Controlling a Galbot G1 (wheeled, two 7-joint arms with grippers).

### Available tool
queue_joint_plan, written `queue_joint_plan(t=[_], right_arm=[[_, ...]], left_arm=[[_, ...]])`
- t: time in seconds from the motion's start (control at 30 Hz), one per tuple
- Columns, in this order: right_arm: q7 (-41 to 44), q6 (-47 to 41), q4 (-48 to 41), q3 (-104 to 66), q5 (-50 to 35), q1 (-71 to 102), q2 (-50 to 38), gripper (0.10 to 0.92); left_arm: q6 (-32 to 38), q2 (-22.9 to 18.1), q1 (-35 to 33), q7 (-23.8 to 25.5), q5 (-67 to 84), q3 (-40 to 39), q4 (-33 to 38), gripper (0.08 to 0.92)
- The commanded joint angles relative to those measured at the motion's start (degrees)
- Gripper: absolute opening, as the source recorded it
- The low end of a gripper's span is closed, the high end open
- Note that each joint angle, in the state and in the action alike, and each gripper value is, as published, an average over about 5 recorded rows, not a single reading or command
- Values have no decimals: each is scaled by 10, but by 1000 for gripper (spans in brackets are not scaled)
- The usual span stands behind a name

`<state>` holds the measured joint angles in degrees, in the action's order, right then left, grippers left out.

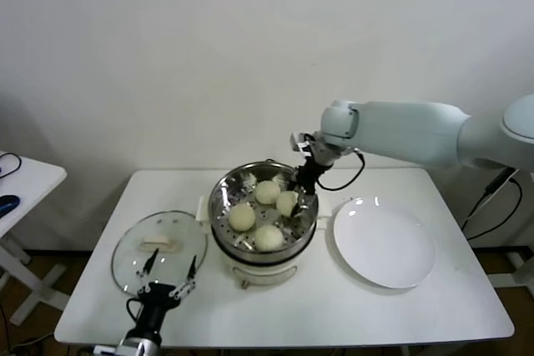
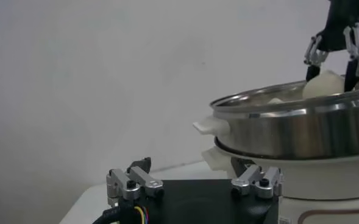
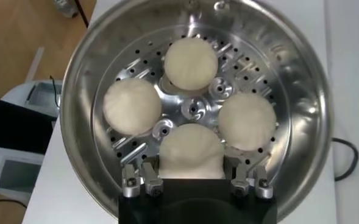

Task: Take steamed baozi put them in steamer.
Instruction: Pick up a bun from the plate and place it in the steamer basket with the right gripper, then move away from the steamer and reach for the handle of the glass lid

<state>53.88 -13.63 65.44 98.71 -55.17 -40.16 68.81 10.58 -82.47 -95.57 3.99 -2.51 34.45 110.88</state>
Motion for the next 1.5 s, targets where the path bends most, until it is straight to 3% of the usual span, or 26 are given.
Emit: queue_joint_plan(t=[0.03, 0.97, 1.23, 1.5], right_arm=[[-3, -1, -18, 1, 21, 25, 11, 670], [-2, 10, -28, 5, 43, 24, 14, 670], [-2, 11, -21, 1, 40, 16, 13, 803], [8, 14, 5, -23, 31, -10, -10, 823]], left_arm=[[0, 2, 0, 0, 1, 2, -1, 823], [1, 5, -3, 0, 3, 7, -1, 823], [2, 6, -4, 0, 4, 8, -1, 823], [2, 7, -4, 0, 5, 10, 1, 823]])
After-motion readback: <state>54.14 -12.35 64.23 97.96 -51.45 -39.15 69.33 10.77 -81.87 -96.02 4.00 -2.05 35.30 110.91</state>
